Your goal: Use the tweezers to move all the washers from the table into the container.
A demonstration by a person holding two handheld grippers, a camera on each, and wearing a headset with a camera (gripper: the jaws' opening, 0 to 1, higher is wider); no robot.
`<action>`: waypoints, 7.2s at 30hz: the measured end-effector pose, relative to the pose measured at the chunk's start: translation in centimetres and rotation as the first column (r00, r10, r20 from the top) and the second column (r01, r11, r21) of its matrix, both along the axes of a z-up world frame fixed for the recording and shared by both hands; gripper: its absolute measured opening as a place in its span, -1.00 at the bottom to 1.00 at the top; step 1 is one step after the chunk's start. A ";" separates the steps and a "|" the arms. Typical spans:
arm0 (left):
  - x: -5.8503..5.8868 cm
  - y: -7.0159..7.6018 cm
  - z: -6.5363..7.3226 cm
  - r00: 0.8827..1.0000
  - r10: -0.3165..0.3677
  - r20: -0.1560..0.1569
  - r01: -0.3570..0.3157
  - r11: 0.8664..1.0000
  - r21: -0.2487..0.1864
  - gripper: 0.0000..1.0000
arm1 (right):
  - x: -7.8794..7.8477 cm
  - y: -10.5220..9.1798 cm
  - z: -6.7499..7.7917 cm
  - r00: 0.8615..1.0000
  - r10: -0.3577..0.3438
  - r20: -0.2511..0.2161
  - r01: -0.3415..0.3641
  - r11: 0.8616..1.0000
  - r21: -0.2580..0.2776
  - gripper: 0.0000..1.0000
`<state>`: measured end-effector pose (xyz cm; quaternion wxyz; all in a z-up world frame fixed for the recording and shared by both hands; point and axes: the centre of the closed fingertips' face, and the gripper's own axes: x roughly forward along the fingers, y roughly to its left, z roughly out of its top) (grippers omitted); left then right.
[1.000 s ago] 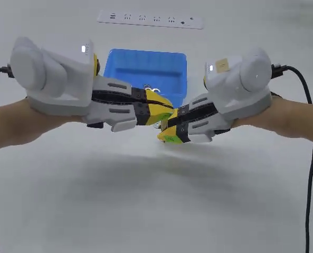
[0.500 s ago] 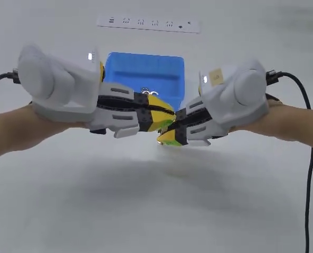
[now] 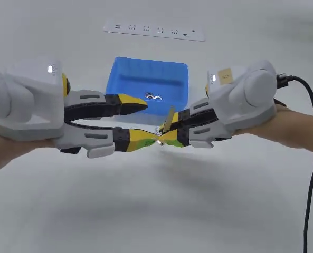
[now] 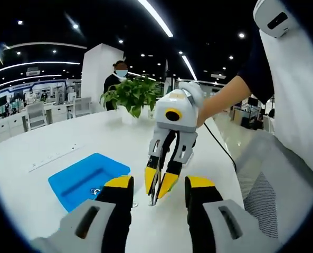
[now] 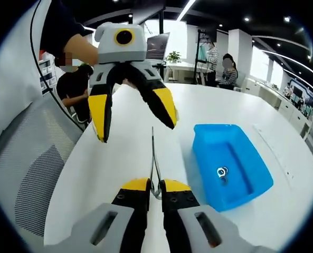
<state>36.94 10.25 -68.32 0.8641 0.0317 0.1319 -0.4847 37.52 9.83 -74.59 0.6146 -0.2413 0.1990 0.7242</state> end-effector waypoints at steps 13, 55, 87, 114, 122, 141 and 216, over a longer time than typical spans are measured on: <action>-0.6 2.5 0.2 0.978 0.206 0.029 -0.203 0.976 -0.075 0.13 | 0.7 0.3 3.4 0.999 -0.002 0.043 0.001 1.000 0.022 -0.82; -2.7 5.4 -3.4 0.963 0.266 0.033 -0.267 0.963 0.029 0.99 | 11.8 5.9 -0.5 0.993 -0.043 0.106 0.049 0.997 -0.058 -0.82; 2.8 6.5 -1.7 0.959 0.277 0.059 -0.279 0.960 0.036 0.88 | 11.4 5.4 0.0 0.993 -0.054 0.109 0.062 0.996 -0.070 -0.84; 10.9 1.6 1.3 0.991 0.080 0.104 -0.088 0.994 0.072 -0.46 | 9.2 4.9 1.0 0.989 0.032 0.142 -0.020 0.996 -0.086 -0.84; 10.7 1.8 1.6 0.992 0.058 0.112 -0.067 0.994 0.085 -0.70 | 9.1 4.9 0.9 0.990 0.037 0.139 -0.025 0.996 -0.089 -0.84; 10.1 0.6 2.2 0.985 -0.052 0.165 0.023 0.984 0.174 -0.91 | 9.4 4.8 1.5 0.986 0.006 0.166 0.005 0.998 -0.063 -0.81; 3.3 -1.7 -0.1 0.972 -0.172 0.161 0.143 0.973 0.180 -0.90 | -1.0 -9.8 -0.8 0.913 -0.407 -0.008 0.406 0.910 0.086 1.00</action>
